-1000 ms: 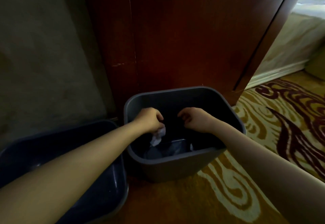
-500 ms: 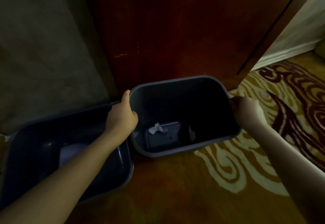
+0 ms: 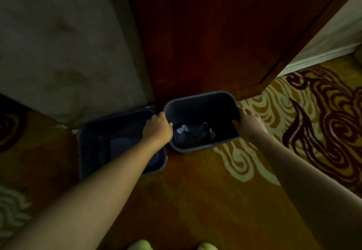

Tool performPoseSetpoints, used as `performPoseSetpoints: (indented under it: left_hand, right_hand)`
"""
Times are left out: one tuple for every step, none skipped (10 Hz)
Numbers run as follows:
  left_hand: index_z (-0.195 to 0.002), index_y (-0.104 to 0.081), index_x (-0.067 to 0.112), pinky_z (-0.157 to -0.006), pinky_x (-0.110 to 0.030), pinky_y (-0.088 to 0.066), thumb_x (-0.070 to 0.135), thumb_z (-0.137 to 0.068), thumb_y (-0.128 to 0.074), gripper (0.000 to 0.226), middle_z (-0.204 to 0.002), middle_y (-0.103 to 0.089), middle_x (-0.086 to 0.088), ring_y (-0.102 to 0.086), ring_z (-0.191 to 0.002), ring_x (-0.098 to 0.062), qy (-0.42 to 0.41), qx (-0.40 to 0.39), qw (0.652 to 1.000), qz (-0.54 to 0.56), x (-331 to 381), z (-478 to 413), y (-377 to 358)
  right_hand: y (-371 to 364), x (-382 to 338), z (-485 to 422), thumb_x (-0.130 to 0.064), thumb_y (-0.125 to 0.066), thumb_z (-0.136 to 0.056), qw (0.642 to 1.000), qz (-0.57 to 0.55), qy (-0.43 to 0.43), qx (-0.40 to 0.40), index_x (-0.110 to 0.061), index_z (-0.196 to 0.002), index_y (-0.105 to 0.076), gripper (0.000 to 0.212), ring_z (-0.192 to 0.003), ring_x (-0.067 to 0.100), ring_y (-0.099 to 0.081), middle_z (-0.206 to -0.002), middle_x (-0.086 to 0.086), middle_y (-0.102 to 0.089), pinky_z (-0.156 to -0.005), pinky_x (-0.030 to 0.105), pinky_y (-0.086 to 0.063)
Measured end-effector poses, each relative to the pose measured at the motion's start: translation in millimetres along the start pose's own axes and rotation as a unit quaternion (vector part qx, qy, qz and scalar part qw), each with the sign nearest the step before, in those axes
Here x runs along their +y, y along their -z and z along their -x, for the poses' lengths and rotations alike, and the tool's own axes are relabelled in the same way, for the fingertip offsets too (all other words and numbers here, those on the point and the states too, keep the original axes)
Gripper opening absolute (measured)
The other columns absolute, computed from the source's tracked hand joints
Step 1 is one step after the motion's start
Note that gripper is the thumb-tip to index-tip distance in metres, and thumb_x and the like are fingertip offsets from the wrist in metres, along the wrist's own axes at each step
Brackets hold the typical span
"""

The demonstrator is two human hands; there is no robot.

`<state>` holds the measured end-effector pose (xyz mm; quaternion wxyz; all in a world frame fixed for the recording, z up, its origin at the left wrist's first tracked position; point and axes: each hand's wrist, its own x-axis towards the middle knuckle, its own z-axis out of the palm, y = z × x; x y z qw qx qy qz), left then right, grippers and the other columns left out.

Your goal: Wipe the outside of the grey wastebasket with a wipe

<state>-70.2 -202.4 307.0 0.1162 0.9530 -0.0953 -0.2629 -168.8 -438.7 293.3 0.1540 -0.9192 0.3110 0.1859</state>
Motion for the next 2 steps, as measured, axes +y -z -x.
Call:
performPoseSetpoints:
  left_hand:
    - [-0.134, -0.036, 0.012, -0.089, -0.043, -0.044, 0.036, -0.095, -0.039, 0.046, -0.137, -0.044, -0.014, -0.044, -0.121, -0.033, -0.035, 0.0, 0.999, -0.031, 22, 44, 60]
    - [-0.135, -0.036, 0.009, -0.097, -0.044, -0.042, 0.039, -0.095, -0.037, 0.05, -0.139, -0.044, -0.014, -0.042, -0.125, -0.032, -0.082, -0.042, 0.995, -0.032, 44, 88, 125]
  right_hand:
    - [70, -29, 45, -0.033, -0.041, -0.095, 0.999, -0.034, 0.039, -0.015, -0.012, -0.14, -0.03, 0.05, -0.114, 0.037, -0.049, -0.129, 0.017, -0.051, -0.09, 0.044, -0.044]
    - [157, -51, 95, -0.032, -0.041, -0.097, 0.991, -0.065, 0.099, -0.056, -0.008, -0.131, -0.046, 0.042, -0.101, 0.03, -0.06, -0.117, 0.015, -0.062, -0.081, 0.037, -0.05]
